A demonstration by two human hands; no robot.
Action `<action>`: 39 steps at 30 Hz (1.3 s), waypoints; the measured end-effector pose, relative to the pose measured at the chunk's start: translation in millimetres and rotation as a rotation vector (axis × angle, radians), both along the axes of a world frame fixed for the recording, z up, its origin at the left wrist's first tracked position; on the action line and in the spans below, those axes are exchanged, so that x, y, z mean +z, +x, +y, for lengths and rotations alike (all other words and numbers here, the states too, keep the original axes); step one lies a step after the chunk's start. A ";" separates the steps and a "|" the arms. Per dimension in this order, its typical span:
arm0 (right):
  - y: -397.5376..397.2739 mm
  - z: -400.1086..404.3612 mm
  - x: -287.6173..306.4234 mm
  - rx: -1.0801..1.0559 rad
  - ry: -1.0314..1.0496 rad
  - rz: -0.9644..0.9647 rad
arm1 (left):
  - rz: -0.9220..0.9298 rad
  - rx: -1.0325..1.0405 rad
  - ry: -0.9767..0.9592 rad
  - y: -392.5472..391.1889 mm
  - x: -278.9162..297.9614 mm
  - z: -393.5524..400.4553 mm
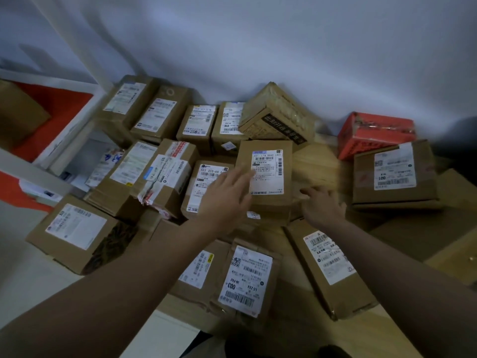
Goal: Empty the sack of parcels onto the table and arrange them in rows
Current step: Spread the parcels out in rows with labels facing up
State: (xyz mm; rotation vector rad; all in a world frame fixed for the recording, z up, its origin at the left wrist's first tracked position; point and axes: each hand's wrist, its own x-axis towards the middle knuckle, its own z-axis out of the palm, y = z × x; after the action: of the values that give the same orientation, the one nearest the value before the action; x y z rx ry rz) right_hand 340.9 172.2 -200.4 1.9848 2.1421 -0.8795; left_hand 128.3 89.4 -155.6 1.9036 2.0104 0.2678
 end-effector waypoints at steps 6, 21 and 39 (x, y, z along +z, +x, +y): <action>27.1 -24.1 -13.8 0.116 -0.122 -0.124 | 0.018 -0.037 -0.037 9.0 -9.7 4.0; 57.1 -56.6 -1.4 0.272 -0.139 -0.030 | 0.159 0.025 -0.292 67.4 -14.9 16.1; 7.3 -33.9 24.2 -0.292 -0.026 0.421 | 0.149 0.232 -0.221 46.3 8.8 14.7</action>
State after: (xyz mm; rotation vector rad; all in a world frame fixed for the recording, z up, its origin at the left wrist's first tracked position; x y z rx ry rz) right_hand 348.1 138.3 -176.3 2.3059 2.0336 -1.4798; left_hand 174.6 104.1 -146.7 1.5988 2.2564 -0.0397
